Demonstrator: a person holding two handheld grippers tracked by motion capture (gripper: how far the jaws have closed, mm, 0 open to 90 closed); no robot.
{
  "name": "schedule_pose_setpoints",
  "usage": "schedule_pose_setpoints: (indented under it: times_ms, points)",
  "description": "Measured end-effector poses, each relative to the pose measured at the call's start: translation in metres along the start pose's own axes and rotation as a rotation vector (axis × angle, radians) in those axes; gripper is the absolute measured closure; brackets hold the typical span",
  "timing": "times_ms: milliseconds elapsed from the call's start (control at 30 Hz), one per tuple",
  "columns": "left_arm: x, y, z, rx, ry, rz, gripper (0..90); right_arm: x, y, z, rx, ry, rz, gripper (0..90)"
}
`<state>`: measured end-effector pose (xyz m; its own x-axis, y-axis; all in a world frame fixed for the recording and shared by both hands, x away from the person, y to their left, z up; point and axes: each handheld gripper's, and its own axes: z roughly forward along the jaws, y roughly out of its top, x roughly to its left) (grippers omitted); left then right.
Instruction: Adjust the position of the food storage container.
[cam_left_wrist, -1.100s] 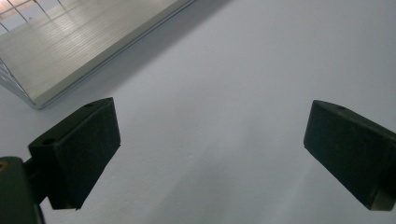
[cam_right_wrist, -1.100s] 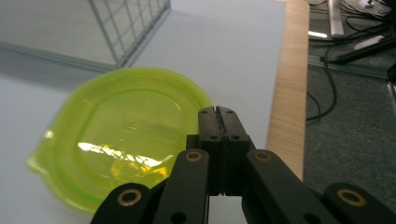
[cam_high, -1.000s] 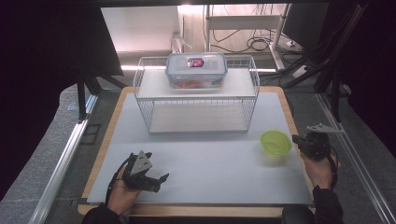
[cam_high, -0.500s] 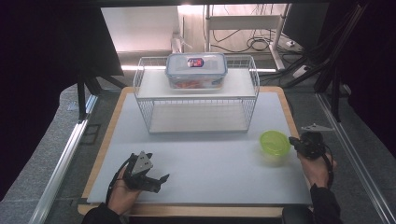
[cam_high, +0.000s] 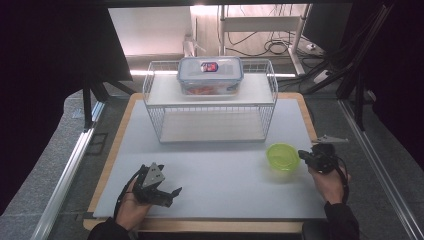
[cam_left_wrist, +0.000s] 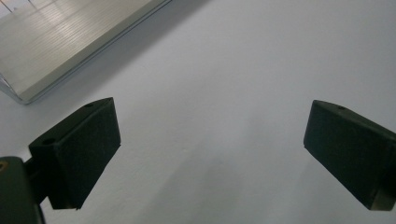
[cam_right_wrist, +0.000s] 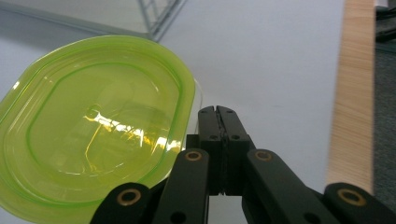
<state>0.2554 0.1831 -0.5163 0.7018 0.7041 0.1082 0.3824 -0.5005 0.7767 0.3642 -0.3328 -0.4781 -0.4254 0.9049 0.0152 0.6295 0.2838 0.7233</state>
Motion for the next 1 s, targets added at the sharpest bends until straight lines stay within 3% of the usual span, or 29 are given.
schedule_pose_setpoints:
  times_ms: [600,900,1000]
  points:
    - [0.0,0.0,-0.001,-0.003,0.002,0.002,3.8,0.061,0.004,0.008,0.036,0.128,-0.081,89.6]
    - [-0.001,0.0,-0.001,-0.002,0.003,0.005,3.8,0.052,-0.009,0.009,0.08,0.109,-0.077,89.1]
    - [-0.001,0.0,-0.001,-0.001,0.003,0.005,3.8,0.053,-0.013,0.01,0.091,0.13,-0.076,89.2]
